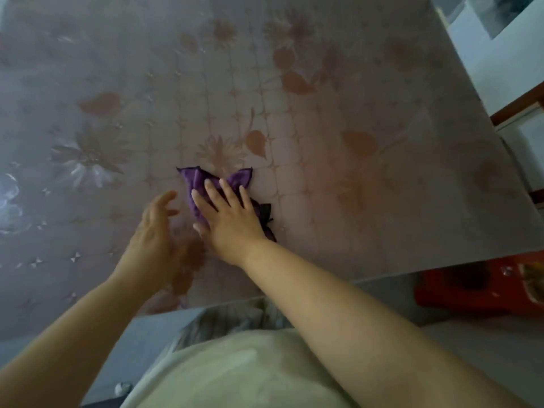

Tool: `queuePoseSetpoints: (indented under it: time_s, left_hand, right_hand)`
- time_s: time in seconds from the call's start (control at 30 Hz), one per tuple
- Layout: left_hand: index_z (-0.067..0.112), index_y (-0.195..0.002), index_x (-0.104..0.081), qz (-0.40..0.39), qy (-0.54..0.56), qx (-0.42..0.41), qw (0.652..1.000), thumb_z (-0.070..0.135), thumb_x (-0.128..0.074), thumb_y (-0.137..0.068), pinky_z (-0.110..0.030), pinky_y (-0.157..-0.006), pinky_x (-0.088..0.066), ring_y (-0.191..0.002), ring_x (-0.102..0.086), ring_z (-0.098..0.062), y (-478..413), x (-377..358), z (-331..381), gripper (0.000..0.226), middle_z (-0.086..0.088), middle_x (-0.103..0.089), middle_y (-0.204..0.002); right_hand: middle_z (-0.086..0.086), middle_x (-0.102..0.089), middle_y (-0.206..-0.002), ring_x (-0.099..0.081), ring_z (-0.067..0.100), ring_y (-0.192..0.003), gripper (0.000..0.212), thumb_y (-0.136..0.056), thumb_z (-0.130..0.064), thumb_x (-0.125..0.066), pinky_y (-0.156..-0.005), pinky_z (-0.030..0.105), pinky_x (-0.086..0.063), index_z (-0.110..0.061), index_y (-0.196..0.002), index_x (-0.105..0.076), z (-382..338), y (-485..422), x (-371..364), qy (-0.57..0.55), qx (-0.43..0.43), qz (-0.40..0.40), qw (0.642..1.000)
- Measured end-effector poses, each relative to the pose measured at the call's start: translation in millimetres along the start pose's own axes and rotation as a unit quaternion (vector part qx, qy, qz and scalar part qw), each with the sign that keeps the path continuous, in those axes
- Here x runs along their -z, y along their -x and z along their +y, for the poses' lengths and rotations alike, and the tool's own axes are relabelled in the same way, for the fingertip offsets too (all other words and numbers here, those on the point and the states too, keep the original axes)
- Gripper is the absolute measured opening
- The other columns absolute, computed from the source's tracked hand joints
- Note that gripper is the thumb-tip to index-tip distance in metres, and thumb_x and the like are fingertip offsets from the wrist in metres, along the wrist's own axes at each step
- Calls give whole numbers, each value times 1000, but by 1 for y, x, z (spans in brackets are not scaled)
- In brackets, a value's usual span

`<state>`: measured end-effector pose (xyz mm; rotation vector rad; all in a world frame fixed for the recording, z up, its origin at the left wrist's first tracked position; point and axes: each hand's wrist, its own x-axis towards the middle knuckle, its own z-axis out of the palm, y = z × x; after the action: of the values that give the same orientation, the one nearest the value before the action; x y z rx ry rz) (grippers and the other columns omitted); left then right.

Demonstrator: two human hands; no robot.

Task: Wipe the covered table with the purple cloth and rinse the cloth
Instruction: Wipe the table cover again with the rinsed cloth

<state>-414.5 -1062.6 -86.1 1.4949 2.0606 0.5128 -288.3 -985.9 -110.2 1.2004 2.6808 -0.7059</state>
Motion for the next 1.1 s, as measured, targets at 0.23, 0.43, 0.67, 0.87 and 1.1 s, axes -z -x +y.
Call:
queuePoseSetpoints:
  time_s: [0.23, 0.43, 0.67, 0.87, 1.1]
  left_hand:
    - [0, -132, -29, 90, -53, 31, 994, -4, -68, -70, -62, -96, -36, -116, -39, -49, 1, 15, -29, 73, -33, -37, -127]
    - [4, -131, -31, 83, -64, 19, 994, 1, -68, -72, -64, -97, -34, -115, -41, -50, -19, -7, -4, 70, -30, -42, -127]
    - [4, -130, -33, 111, -76, 58, 989, 9, -67, -70, -61, -98, -32, -115, -41, -48, -4, -45, 59, 69, -27, -46, -125]
    - [6, -132, -37, 88, -81, 74, 990, 0, -70, -71, -59, -102, -27, -114, -42, -46, -2, -110, 173, 70, -21, -50, -128]
    - [21, -137, -36, 12, -113, 2, 994, 33, -53, -72, -56, -109, -14, -127, -37, -38, -17, -168, 255, 67, -13, -51, -132]
  right_hand:
    - [-4, -39, -147, -36, 20, -136, 47, -95, -39, -26, -112, 46, -21, -30, -140, -37, 88, 86, -14, 70, 17, 68, 995]
    - [0, -34, -149, -36, 28, -135, 49, -96, -44, -19, -109, 51, -18, -34, -143, -21, 225, 144, 25, 88, -117, 74, 986]
    - [-3, 0, -158, 2, 18, -145, 50, -98, -42, -14, -115, 41, 6, -35, -147, -3, 335, 87, 96, 69, -200, 66, 975]
    - [-1, -1, -158, 3, 21, -145, 51, -100, -37, -20, -114, 42, 7, -31, -148, -5, 268, 49, 86, 86, 28, 2, 996]
    - [-5, -6, -157, 0, 19, -145, 48, -100, -33, -24, -114, 43, 9, -36, -146, -11, 297, 153, 63, 109, 219, -72, 967]
